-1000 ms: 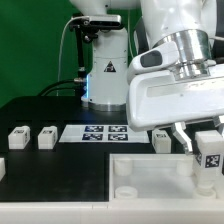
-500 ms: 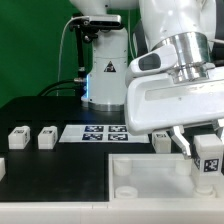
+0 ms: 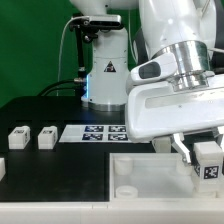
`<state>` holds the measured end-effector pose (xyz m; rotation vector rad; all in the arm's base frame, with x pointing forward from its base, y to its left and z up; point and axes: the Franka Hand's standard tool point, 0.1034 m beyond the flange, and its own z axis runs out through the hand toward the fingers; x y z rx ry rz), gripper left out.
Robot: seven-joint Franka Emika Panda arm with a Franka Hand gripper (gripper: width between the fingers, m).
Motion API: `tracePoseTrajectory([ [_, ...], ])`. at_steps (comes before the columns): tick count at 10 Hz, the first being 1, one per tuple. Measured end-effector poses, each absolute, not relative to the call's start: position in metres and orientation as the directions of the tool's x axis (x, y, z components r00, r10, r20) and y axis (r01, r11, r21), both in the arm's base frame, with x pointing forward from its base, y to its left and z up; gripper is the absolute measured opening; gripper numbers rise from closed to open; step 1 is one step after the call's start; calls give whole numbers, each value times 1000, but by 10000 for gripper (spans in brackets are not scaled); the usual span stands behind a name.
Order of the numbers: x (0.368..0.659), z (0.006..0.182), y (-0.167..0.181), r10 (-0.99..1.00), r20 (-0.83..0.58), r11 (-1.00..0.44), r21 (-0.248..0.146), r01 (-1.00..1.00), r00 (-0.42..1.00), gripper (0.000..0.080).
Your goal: Assemble one leg
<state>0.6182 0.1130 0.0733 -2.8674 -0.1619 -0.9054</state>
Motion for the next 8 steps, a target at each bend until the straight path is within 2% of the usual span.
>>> tracePoseTrajectory([
  [3, 615, 69, 113, 67, 555, -985, -94, 143, 829, 291],
  [4, 614, 68, 113, 68, 552, -985, -94, 143, 831, 365],
  [5, 614, 68, 113, 68, 551, -985, -94, 143, 831, 502],
  [6, 614, 67, 113, 68, 551, -985, -94, 143, 832, 502],
  [7, 614, 67, 113, 68, 551, -985, -94, 143, 832, 622],
  [8, 614, 67, 113, 68, 551, -985, -95, 143, 832, 641],
])
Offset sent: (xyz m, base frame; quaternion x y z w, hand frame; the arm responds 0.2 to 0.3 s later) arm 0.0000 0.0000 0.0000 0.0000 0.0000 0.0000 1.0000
